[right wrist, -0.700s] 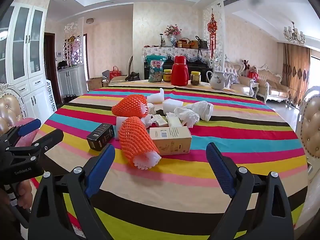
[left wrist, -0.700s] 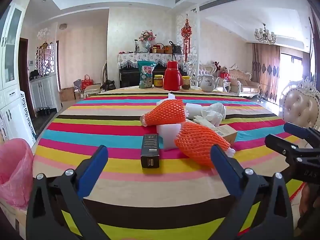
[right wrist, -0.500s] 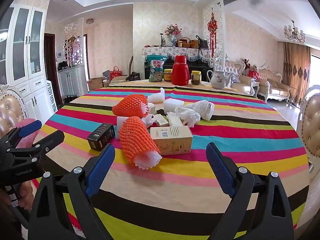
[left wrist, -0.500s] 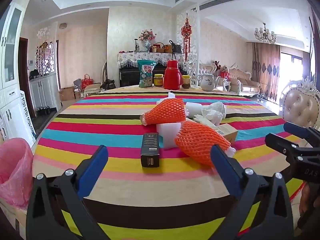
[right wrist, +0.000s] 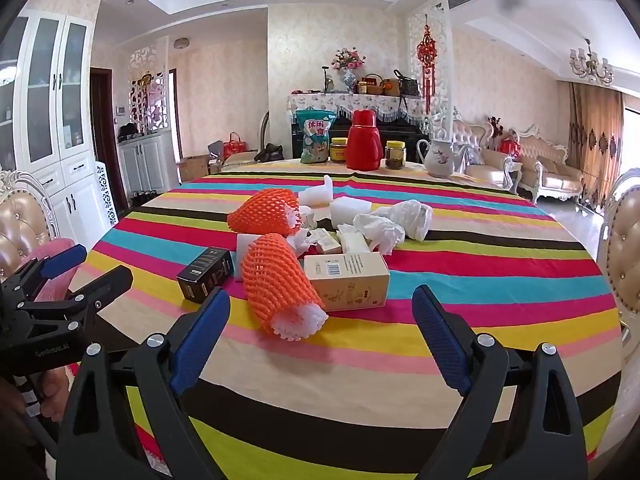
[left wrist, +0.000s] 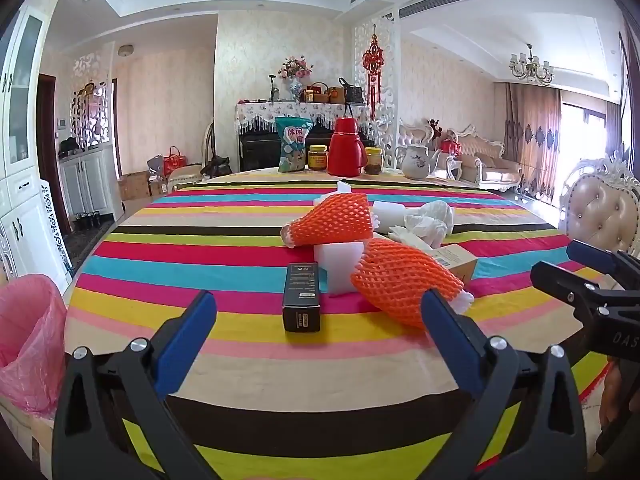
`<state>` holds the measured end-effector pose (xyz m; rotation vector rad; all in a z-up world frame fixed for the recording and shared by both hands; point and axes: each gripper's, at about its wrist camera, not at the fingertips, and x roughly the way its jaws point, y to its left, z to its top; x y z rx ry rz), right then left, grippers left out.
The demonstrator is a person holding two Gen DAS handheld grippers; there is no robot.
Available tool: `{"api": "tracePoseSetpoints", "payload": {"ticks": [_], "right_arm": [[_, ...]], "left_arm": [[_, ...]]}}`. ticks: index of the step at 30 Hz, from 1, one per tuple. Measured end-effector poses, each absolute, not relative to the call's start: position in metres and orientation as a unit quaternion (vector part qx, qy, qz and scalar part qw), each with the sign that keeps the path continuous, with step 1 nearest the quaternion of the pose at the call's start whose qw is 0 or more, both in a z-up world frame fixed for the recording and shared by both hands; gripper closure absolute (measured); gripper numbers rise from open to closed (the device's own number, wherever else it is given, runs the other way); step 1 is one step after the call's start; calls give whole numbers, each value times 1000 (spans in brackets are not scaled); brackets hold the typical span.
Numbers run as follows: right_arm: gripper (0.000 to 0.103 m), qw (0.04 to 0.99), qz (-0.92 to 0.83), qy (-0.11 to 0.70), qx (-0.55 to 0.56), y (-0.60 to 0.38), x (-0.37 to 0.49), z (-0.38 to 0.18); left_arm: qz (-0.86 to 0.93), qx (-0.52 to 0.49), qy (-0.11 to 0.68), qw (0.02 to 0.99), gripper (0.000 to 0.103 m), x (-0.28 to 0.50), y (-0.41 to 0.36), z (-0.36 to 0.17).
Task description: Collect trash
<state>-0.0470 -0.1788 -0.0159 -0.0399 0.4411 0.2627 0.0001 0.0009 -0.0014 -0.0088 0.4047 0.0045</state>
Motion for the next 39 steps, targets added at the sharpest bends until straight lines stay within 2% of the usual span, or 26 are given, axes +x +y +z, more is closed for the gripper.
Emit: {"api": "tracePoseSetpoints", "payload": {"ticks": [39], "right_arm": [[16, 966, 136, 218, -9, -179, -45, -14]], "left_arm": [[3, -2, 204, 979, 4, 0, 1, -4]]}}
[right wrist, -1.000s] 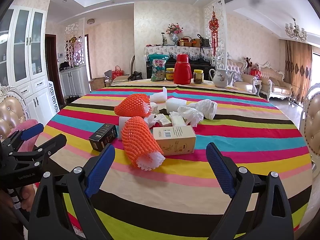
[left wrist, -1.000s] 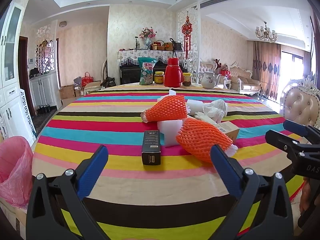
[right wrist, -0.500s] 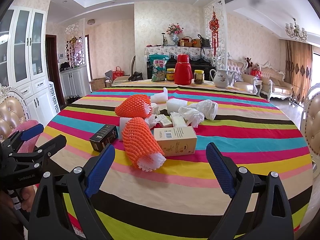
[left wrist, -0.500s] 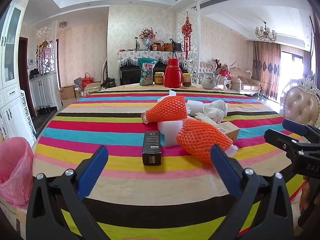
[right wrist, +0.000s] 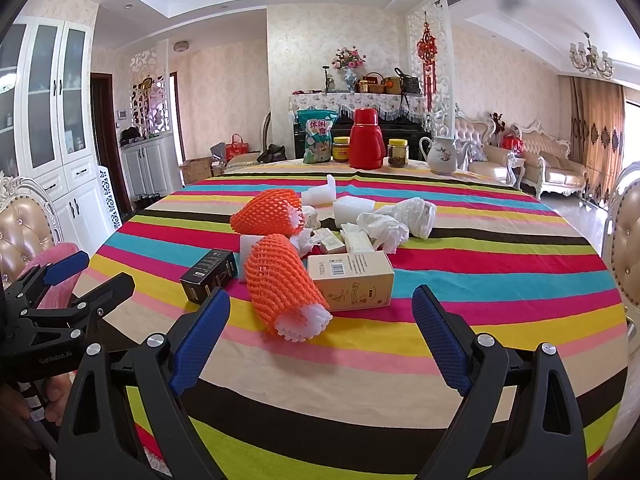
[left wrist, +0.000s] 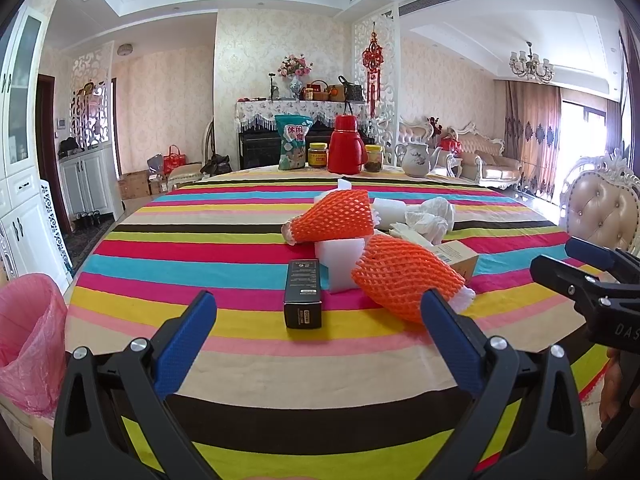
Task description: Collect trash
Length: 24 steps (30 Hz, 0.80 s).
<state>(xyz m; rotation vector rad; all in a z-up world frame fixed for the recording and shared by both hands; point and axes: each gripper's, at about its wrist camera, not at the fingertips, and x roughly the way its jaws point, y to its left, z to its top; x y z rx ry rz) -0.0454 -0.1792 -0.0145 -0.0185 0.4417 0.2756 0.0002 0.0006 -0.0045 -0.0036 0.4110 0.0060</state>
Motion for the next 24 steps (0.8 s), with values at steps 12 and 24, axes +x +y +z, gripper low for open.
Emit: {"api": "tracePoseSetpoints", "payload": {"ticks": [12, 24], "right_arm": [[16, 966, 138, 219, -6, -179, -47, -16], [16, 966, 138, 219, -4, -181, -47, -16]], "left_arm": [[1, 0, 206, 979, 4, 0, 0, -5], [2, 2, 205, 979, 4, 1, 0, -6]]}}
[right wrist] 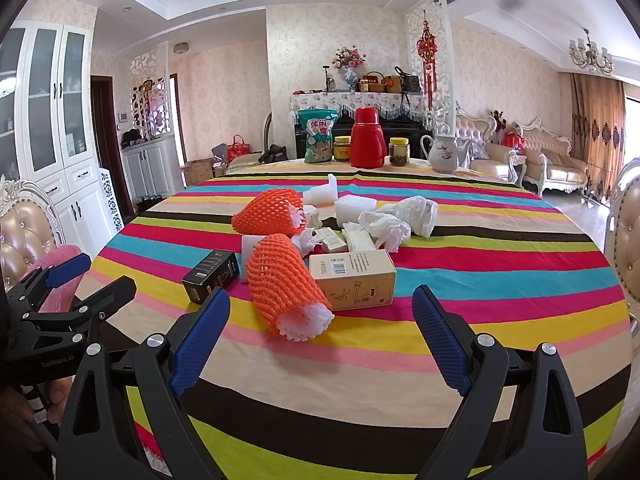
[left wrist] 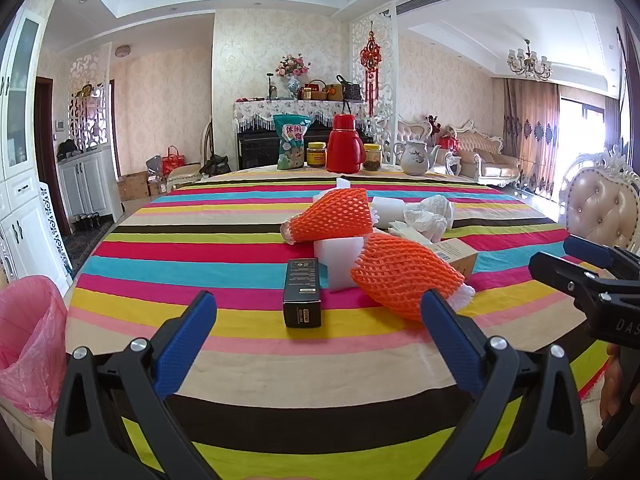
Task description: Collect trash
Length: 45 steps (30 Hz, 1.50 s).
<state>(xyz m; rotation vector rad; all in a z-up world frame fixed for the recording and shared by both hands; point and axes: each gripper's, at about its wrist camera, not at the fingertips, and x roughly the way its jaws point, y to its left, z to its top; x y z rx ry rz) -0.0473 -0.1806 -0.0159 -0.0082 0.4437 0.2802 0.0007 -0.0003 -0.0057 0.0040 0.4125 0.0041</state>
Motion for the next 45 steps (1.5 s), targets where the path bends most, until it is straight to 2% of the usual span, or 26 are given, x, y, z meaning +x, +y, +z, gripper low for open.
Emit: {"api": "tracePoseSetpoints", "payload": {"ticks": [23, 35, 45], "right_arm": [[16, 962, 139, 235, -10, -171, -33, -20], [16, 949, 143, 278, -28, -152, 6, -38], [16, 921, 182, 342, -30, -134, 58, -58]], "left_arm": [[-2, 2, 217, 976, 4, 10, 8, -9], [11, -5, 285, 958, 4, 59, 32, -27], [51, -49, 350, 934, 4, 112, 61, -49]]}}
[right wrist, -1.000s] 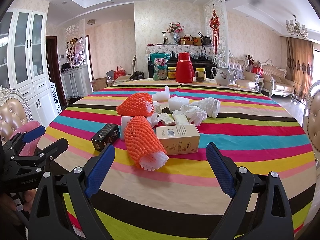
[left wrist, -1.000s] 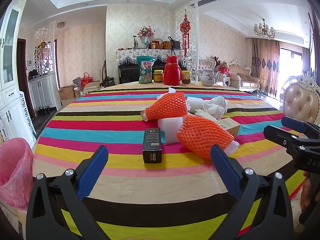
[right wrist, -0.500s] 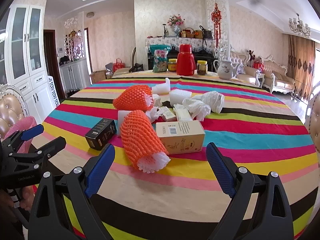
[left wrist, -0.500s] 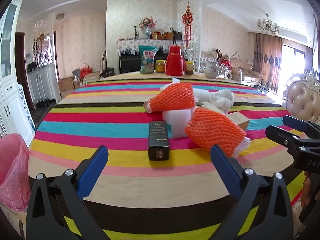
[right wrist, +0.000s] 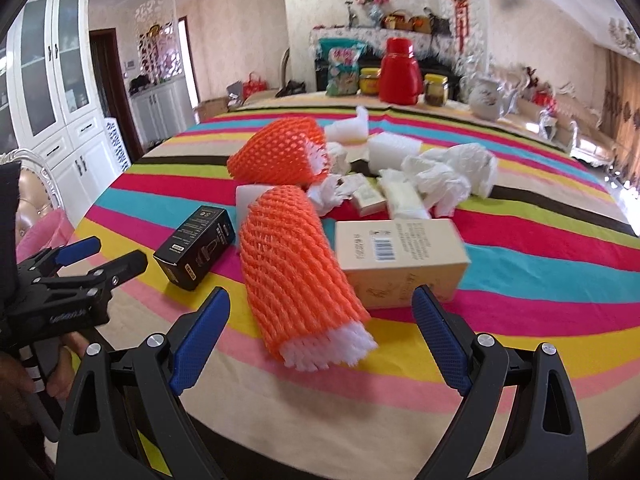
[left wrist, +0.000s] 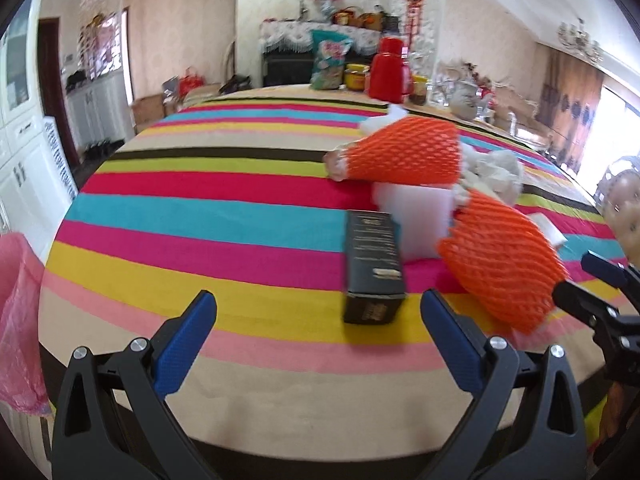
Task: Collect trash
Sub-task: 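Grasp the black box with the left tool while the right tool grasps an orange foam net, then carry both items to the pink wastebasket and drop them in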
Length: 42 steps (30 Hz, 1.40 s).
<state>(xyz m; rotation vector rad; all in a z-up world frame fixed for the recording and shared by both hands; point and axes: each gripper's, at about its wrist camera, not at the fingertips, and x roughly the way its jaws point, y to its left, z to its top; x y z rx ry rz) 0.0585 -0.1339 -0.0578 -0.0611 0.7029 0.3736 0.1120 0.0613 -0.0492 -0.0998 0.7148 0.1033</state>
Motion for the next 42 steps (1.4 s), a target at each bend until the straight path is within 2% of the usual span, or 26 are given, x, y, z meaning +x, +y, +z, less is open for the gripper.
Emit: {"api": "tracePoseSetpoints", "payload": {"ticks": [3, 5, 7, 9, 10, 12, 15, 17, 18, 19, 21, 31, 42], "right_arm": [[17, 913, 195, 357, -34, -127, 74, -64], [30, 907, 199, 370, -36, -125, 83, -70], [53, 898, 207, 386, -31, -126, 88, -77], [68, 893, 221, 392, -21, -129, 89, -83], [74, 893, 224, 391, -16, -134, 87, -84], [78, 894, 225, 388, -3, -144, 86, -84], [79, 899, 222, 378, 1, -157, 79, -81], [80, 900, 220, 376, 3, -162, 76, -79], [80, 901, 217, 375, 7, -166, 74, -79], [80, 902, 216, 374, 9, -169, 73, -78], [80, 903, 214, 371, 11, -173, 72, -78], [80, 914, 227, 337, 13, -163, 52, -63], [80, 914, 274, 297, -16, -103, 25, -42]], "left_arm": [[47, -64, 366, 927, 4, 125, 70, -54], [49, -64, 381, 921, 5, 136, 71, -58], [43, -60, 395, 916, 4, 147, 69, -63], [36, -63, 394, 916, 4, 155, 67, -65], [37, -62, 393, 917, 4, 157, 66, -65], [35, -58, 394, 917, 4, 166, 61, -66], [17, -43, 408, 912, 5, 177, 47, -67], [12, -22, 411, 911, 9, 181, 37, -71], [12, -13, 415, 910, 21, 180, 32, -73], [10, -11, 421, 907, 40, 181, 29, -76], [-7, -32, 434, 900, 63, 182, 30, -82], [4, -44, 372, 927, 65, 132, 46, -62], [51, -25, 290, 955, 65, 56, 85, -36]]}}
